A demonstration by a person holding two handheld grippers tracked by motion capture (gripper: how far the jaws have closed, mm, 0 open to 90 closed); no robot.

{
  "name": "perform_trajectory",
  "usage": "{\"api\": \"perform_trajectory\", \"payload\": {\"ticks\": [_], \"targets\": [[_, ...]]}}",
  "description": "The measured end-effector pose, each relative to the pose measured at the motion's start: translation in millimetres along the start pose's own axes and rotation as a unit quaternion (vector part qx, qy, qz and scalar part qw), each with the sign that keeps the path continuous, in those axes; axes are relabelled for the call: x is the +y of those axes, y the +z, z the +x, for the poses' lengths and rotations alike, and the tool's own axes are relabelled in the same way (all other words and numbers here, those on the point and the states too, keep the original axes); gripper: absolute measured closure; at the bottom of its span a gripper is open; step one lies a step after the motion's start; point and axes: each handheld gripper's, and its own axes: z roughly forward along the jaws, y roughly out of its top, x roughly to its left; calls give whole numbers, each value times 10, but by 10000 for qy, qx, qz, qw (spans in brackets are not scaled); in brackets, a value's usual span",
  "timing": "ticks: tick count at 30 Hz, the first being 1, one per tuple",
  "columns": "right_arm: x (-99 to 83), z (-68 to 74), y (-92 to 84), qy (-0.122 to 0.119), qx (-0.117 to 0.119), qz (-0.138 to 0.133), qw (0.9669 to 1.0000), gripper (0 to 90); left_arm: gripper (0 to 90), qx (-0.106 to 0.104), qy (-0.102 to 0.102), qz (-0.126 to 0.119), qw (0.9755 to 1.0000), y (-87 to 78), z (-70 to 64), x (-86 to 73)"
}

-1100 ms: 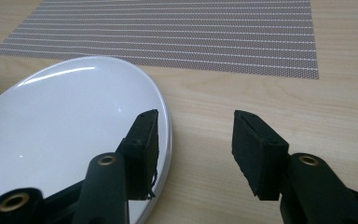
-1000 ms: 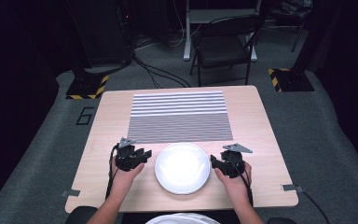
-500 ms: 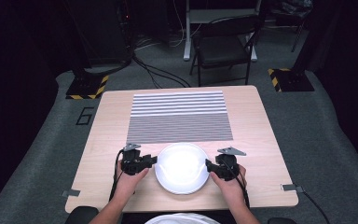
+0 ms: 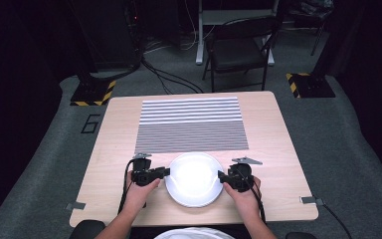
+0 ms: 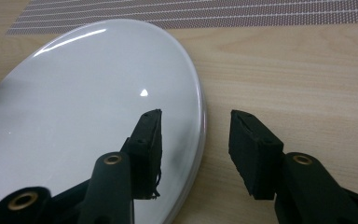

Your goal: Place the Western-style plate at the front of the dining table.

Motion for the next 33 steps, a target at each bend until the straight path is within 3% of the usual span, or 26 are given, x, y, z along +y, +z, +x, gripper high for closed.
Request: {"api": "perform_trajectory", "payload": {"ticks": [2,8,17,19,24,33], "targets": [[-11,9,22,54,20,68,10000,531,663,-170,-140,53,9997,-1,11,8],[-25,25,37,46,33,121,9999,523,660,-253,-279,100,9992,2,32,21],[-55,30,80,52,104,218,9997,517,667,-295,-312,171,9989,12,15,12],[-66,40,99,260,287,338,9987,513,668,-339,-263,202,9989,18,19,13],[-68,58,104,178,193,318,9991,520,667,-320,-263,177,9990,29,-11,4],[-9,18,34,357,128,170,9991,525,669,-398,-210,233,9987,91,-43,9]]}}
